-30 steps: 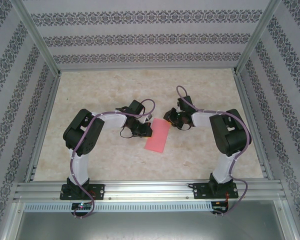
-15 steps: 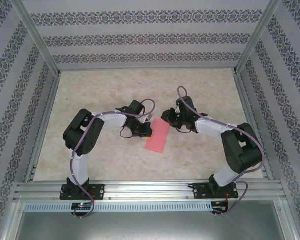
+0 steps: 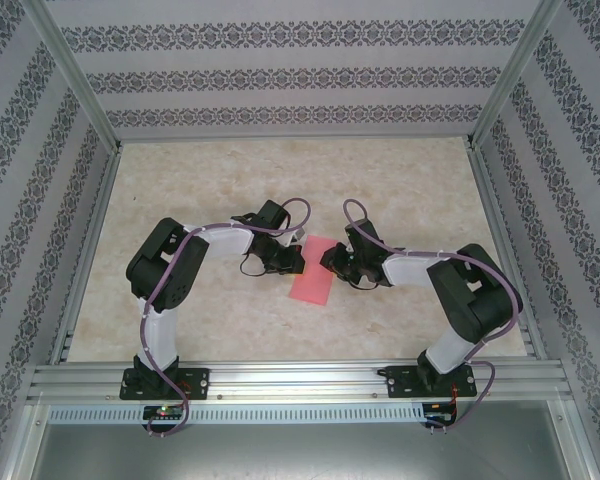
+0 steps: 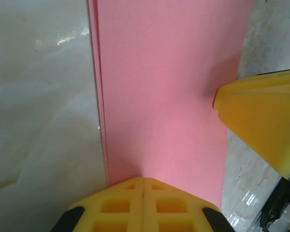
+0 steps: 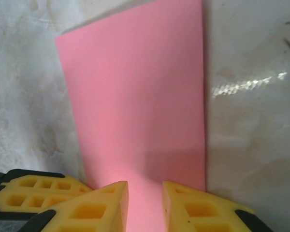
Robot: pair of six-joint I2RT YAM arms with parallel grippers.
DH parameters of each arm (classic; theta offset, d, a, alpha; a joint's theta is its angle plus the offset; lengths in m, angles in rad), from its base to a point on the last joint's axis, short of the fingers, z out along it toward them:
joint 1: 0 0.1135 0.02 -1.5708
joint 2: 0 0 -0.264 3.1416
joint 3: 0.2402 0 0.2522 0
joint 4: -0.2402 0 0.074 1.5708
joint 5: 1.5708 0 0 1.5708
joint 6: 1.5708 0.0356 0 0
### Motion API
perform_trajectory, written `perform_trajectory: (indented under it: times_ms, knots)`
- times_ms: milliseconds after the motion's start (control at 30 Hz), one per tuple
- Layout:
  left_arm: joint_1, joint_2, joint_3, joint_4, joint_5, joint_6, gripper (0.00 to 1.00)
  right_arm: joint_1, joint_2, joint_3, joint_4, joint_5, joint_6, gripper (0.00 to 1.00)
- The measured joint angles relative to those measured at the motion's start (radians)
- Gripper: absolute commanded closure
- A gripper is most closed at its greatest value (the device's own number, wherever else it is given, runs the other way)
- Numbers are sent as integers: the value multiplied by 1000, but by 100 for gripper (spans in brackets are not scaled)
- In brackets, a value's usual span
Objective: Fold a paper plane with a square sheet of paper (pick it up from the middle)
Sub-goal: Fold the square sheet of paper in half at the center of the table.
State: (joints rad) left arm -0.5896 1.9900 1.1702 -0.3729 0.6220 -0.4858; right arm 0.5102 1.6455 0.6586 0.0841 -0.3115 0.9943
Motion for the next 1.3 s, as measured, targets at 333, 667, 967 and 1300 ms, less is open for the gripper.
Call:
perform_trajectory:
  times_ms: [333, 667, 967, 1300]
  knots:
    - [0, 0, 0, 0, 0, 0, 100, 73, -172, -21, -34, 3, 3, 72]
    - [0, 0, 0, 0, -1, 0, 100, 145, -135, -176, 88, 5, 76, 73]
    - [-1, 0, 0, 0, -1, 0, 100, 175, -221, -182, 58, 34, 89, 72]
    - [-1, 0, 0, 0, -1, 0, 100, 269, -207, -263, 138, 57, 131, 72]
